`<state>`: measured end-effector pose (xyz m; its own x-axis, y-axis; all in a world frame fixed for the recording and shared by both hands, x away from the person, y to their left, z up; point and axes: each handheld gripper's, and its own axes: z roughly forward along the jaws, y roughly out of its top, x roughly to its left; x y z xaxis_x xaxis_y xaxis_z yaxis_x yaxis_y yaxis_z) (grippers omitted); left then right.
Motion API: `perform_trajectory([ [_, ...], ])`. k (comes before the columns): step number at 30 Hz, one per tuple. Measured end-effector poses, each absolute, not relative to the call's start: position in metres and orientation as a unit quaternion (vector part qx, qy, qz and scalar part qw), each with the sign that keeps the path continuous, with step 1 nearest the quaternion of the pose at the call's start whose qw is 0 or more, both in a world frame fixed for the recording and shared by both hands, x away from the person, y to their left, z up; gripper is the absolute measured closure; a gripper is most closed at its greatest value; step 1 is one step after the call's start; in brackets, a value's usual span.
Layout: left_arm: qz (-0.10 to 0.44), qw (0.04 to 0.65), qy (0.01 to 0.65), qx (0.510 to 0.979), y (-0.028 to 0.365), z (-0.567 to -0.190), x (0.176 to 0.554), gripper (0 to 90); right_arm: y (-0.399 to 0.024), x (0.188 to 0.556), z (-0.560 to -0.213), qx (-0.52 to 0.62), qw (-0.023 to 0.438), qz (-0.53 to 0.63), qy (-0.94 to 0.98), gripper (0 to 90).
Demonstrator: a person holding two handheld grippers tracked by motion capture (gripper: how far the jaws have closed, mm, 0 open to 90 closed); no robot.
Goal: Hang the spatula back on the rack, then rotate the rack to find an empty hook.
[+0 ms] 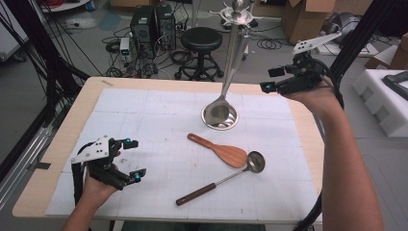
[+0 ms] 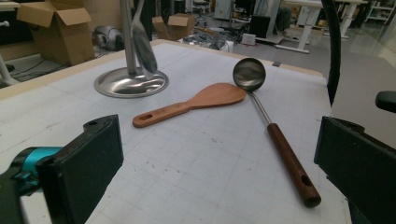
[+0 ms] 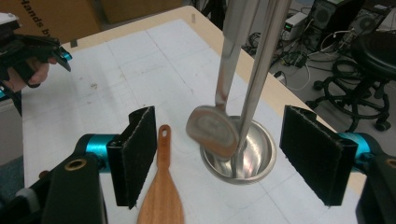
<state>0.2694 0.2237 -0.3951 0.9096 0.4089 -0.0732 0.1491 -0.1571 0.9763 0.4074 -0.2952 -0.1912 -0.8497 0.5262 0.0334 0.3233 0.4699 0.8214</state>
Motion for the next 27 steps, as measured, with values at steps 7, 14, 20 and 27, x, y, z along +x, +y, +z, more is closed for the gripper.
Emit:
perform_trajectory([
  [7,0.103,0.623,0.185,0.753,0.224,-0.395,0.269,1.7,-0.292,0.405,-0.193,0.250,0.116,0.442,0.854,24.5],
  [14,0.100,0.620,0.183,0.756,0.222,-0.396,0.270,1.7,-0.291,0.402,-0.194,0.245,0.119,0.446,0.853,24.5],
  [20,0.100,0.616,0.181,0.760,0.221,-0.397,0.269,1.7,-0.295,0.400,-0.199,0.241,0.121,0.442,0.855,37.4],
  [27,0.099,0.623,0.183,0.754,0.221,-0.396,0.270,1.7,-0.298,0.397,-0.195,0.248,0.129,0.456,0.845,64.5],
])
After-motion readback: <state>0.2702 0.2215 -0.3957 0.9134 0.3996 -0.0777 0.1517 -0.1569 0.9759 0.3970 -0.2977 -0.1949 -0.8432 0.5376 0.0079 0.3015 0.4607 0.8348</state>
